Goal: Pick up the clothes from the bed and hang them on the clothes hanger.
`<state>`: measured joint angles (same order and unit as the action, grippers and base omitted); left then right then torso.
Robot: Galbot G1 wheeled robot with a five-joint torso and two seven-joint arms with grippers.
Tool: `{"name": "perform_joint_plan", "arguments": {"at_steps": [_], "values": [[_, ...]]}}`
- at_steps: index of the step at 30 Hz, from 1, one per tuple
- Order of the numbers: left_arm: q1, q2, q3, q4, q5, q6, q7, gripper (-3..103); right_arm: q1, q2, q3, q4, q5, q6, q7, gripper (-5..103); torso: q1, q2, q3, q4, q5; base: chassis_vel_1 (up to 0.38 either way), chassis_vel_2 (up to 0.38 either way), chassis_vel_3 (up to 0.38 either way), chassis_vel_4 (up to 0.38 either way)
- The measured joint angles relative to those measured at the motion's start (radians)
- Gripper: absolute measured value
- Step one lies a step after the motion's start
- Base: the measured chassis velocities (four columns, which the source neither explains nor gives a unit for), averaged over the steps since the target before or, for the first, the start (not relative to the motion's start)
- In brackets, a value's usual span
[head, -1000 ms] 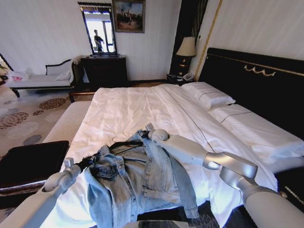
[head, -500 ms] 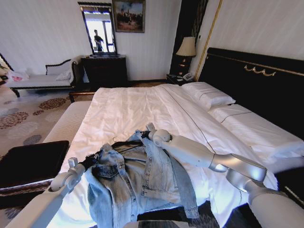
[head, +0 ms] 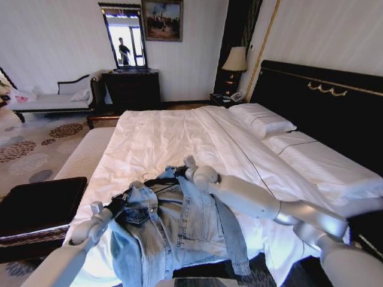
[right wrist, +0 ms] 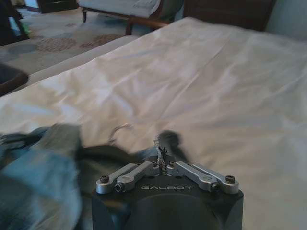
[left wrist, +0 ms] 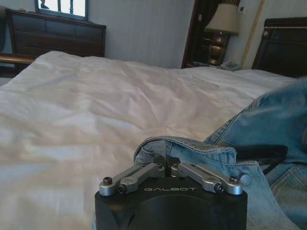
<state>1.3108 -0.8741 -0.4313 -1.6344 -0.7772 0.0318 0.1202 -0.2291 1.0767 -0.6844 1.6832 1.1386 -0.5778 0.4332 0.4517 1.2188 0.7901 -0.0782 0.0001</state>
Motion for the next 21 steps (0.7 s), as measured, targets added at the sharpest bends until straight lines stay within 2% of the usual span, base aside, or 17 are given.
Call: {"name": "perform_joint_plan", "arguments": {"at_steps": [1,4,6,8,10,14,18,21], "values": [[0.0,-0.019,0.0,-0.006,0.007,-0.009,-0.012,0,-0.026,0.04,0.001,-0.01,-0.012,0.001,0.004,2,0.0,0.0,0.0,0.0,0.0,0.0,0.0,0.0,0.0],[-0.003,-0.037,0.0,-0.013,0.014,-0.014,-0.025,0,-0.041,0.077,0.001,-0.019,-0.014,0.003,0.012,2,0.0,0.0,0.0,0.0002,-0.0002,0.0,0.0,0.0,0.0],[-0.017,-0.059,0.01,-0.023,0.026,-0.022,-0.038,0,-0.049,0.126,0.001,-0.02,0.004,0.005,0.026,2,0.0,0.0,0.0,0.0006,-0.0002,0.0,0.0,0.0,0.0],[-0.019,-0.062,0.013,-0.025,0.029,-0.024,-0.04,0,-0.049,0.131,0.001,-0.019,0.01,0.005,0.031,2,0.0,0.0,0.0,0.0006,-0.0002,0.0,0.0,0.0,0.0],[-0.043,-0.089,0.033,-0.038,0.051,-0.042,-0.056,0,-0.054,0.162,-0.006,0.015,0.083,-0.003,0.075,2,0.0,0.0,0.0,0.0001,-0.0003,0.0,0.0,0.0,0.0],[-0.058,-0.11,0.043,-0.042,0.065,-0.053,-0.067,0,-0.078,0.158,-0.019,0.047,0.114,-0.012,0.095,2,0.0,0.0,0.0,0.0002,-0.0001,0.0,0.0,0.0,0.0],[-0.059,-0.117,0.042,-0.032,0.078,-0.066,-0.067,0,-0.13,0.124,-0.043,0.048,0.042,-0.016,0.083,2,0.0,0.0,0.0,-0.0001,-0.0001,0.0,0.0,0.0,0.0],[-0.028,-0.11,0.022,-0.008,0.082,-0.086,-0.053,0,-0.185,0.086,-0.067,0.013,-0.058,-0.016,0.056,2,0.0,0.0,0.0,0.0,0.0002,0.0,0.0,0.0,0.0]]}}
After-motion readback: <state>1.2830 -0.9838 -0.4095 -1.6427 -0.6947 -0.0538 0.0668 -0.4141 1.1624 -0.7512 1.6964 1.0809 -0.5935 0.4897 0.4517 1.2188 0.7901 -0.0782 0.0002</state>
